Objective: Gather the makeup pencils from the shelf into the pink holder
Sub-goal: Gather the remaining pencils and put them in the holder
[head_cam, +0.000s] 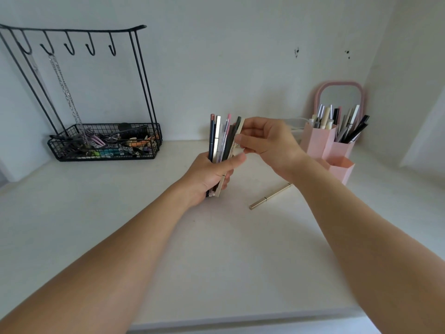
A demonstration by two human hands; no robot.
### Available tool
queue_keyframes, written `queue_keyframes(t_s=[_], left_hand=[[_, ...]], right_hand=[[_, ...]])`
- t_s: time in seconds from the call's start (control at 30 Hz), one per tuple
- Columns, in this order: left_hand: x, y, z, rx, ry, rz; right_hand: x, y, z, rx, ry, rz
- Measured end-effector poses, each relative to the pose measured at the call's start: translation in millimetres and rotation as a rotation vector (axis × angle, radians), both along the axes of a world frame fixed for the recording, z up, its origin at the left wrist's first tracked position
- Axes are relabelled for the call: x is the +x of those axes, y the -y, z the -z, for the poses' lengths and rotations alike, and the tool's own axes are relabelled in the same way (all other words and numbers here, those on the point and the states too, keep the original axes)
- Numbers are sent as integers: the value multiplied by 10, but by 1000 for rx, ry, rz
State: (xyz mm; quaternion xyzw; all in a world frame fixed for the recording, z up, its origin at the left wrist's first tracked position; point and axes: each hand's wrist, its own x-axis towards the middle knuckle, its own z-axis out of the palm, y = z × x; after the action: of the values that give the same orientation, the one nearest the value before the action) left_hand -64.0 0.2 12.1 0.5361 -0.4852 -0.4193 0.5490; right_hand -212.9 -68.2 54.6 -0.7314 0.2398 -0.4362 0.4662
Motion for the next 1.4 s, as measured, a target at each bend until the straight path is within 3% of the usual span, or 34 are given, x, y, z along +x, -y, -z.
queue_keyframes(t_s=[0.2,0.37,0.53,0.77,1.17,1.23,1.4], left_hand=[[-2,31,71,-70,64,43],[7,64,45,-92,24,-27],[38,23,-45,-17,-89,-162],[78,49,-36,36,-132,-183],[112,67,-40,76,-203,-214],[101,64,-40,81,-201,-209],[36,65,-45,68,-194,-185]], right_hand=[[13,-1,51,20,-87,10],[-191,127,-50,-151,-376,149],[-444,118,-89,-218,-999,38],[-432,20,-114,-203,-1172,-101],[-371,115,-26,-255,-1226,-167],[-332,130,-7,-266,-1083,-138],[-210,70,-49,69,-343,-190]])
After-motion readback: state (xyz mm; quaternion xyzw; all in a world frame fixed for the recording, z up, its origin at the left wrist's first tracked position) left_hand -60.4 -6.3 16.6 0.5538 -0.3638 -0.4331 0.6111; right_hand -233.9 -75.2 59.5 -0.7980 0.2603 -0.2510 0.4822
